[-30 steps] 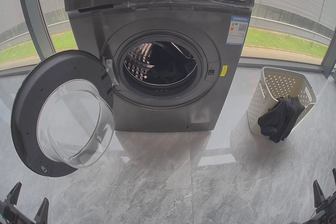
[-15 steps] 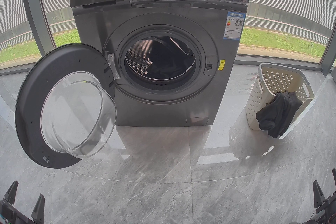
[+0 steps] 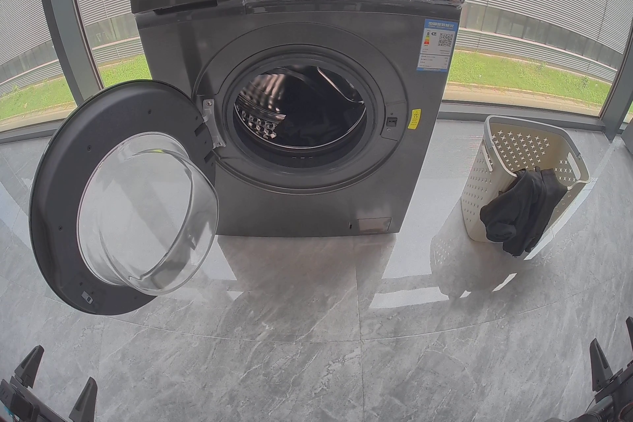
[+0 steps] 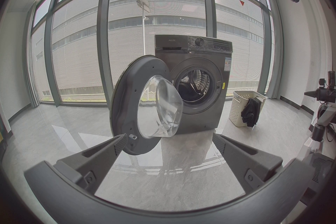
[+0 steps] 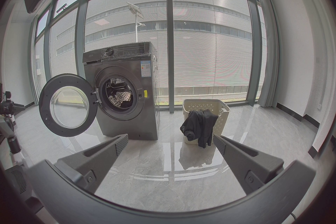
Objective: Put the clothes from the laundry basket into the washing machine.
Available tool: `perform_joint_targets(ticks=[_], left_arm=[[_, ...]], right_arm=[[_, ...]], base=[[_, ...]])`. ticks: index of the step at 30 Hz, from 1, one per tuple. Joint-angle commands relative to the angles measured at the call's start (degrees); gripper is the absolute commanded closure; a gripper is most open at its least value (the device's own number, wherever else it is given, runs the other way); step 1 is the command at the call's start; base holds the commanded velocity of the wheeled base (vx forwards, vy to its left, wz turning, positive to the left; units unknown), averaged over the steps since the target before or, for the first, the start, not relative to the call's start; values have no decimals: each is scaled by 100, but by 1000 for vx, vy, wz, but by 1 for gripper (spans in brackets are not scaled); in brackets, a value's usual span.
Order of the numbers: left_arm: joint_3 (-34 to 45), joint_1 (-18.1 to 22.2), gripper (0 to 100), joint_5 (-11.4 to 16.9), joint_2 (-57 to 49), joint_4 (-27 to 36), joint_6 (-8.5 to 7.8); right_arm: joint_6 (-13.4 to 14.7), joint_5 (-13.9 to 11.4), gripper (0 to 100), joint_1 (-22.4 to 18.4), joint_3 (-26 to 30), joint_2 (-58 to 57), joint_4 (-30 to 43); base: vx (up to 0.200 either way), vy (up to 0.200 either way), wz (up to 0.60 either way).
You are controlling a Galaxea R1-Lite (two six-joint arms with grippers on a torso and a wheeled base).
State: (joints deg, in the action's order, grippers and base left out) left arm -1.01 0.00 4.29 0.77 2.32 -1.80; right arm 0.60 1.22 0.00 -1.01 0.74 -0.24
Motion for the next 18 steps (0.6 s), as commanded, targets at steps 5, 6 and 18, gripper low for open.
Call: perform_joint_targets(ticks=[5, 6, 18], left_arm=[[92, 0, 0, -7, -68, 6, 5], [92, 0, 0, -7, -68, 6, 5], [92, 0, 0, -16, -68, 6, 22]], right_arm=[[2, 1, 0, 0, 101, -74, -2], [2, 1, 0, 0, 101, -74, -2], [11, 10, 0, 0, 101, -74, -2]], base=[[0, -200, 0], [0, -200, 0], [0, -200, 0]])
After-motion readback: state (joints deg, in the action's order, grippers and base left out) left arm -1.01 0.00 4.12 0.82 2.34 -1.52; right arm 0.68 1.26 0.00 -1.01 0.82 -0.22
